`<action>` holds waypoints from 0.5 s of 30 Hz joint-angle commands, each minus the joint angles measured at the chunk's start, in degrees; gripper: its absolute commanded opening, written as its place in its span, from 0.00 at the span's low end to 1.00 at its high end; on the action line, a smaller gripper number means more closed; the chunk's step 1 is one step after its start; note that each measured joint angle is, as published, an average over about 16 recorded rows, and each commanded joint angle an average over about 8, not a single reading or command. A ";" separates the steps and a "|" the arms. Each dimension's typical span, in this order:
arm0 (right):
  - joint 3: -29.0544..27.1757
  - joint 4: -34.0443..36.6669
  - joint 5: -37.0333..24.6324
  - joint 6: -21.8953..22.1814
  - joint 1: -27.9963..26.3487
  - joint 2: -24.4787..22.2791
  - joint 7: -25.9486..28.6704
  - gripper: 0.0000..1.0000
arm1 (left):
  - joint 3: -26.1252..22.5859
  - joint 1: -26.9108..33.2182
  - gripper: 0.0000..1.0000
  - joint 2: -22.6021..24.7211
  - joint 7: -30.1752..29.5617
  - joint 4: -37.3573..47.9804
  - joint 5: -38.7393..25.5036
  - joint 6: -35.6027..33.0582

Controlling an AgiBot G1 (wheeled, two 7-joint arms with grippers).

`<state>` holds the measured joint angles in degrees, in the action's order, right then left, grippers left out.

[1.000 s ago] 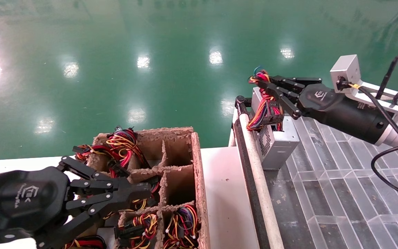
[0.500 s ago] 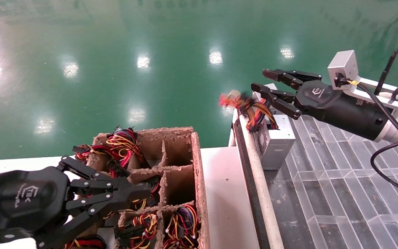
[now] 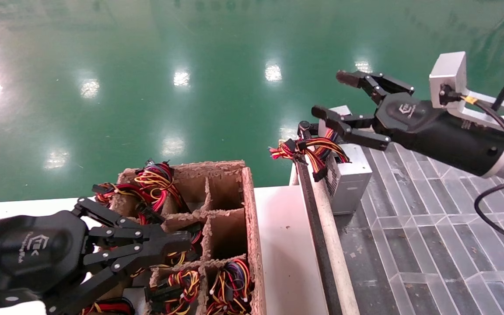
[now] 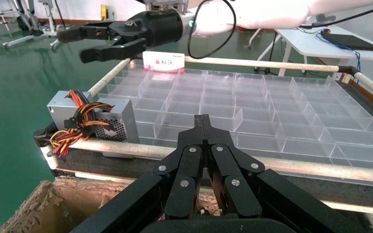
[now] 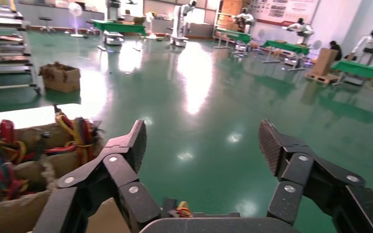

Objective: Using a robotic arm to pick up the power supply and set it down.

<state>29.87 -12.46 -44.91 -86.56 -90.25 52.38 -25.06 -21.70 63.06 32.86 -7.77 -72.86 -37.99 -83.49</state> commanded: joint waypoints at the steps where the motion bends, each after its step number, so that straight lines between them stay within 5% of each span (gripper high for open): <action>1: -0.41 -1.97 0.06 0.01 0.86 -0.53 1.09 1.00 | 0.00 0.00 0.00 0.00 0.00 0.00 0.00 0.00; 9: -2.49 -11.15 0.53 0.14 5.17 -3.15 6.48 1.00 | -0.01 0.00 0.00 0.00 0.00 0.00 0.00 0.00; 15: -4.06 -18.04 0.88 0.24 8.42 -5.11 10.53 1.00 | -0.01 0.00 0.72 0.00 0.00 0.00 0.01 0.00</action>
<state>25.82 -30.49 -44.04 -86.32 -81.84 47.28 -14.54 -21.71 63.06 32.86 -7.77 -72.86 -37.98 -83.49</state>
